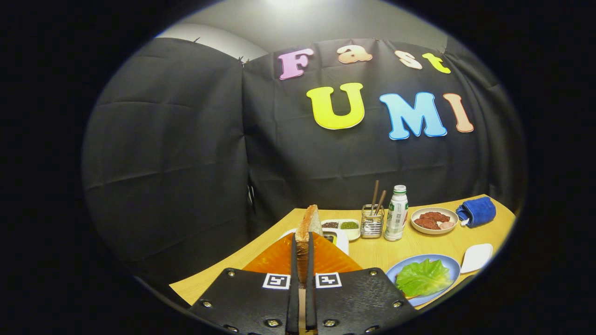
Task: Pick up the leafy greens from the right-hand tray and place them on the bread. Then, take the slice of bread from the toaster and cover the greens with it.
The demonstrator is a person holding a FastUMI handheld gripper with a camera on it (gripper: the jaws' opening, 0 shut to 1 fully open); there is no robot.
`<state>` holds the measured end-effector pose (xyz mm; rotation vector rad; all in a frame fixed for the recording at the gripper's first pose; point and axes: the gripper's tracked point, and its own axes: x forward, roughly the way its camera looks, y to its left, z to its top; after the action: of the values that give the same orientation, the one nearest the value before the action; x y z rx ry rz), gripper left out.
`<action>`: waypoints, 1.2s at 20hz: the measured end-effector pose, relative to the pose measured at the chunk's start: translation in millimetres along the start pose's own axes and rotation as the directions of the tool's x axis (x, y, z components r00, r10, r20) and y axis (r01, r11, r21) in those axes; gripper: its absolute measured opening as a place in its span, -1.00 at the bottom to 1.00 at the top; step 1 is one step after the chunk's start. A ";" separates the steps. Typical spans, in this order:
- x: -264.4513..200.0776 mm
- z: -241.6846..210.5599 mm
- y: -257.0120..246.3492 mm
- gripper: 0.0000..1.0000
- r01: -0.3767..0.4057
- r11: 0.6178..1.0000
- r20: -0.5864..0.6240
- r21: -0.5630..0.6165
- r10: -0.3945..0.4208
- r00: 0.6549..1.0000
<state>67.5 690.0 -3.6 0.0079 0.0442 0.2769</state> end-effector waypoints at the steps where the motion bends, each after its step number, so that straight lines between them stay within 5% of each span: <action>1: -0.9 4.3 0.0 -0.89 -0.001 1.000 0.007 0.001 0.001 1.000; 13: -26.0 54.4 -41.7 -0.89 0.012 0.998 0.079 0.062 -0.017 0.997; 24: -58.6 36.0 -122.4 -0.89 0.097 0.994 0.053 0.042 -0.099 0.994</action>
<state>46.2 556.2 33.1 0.0521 -0.0051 0.1772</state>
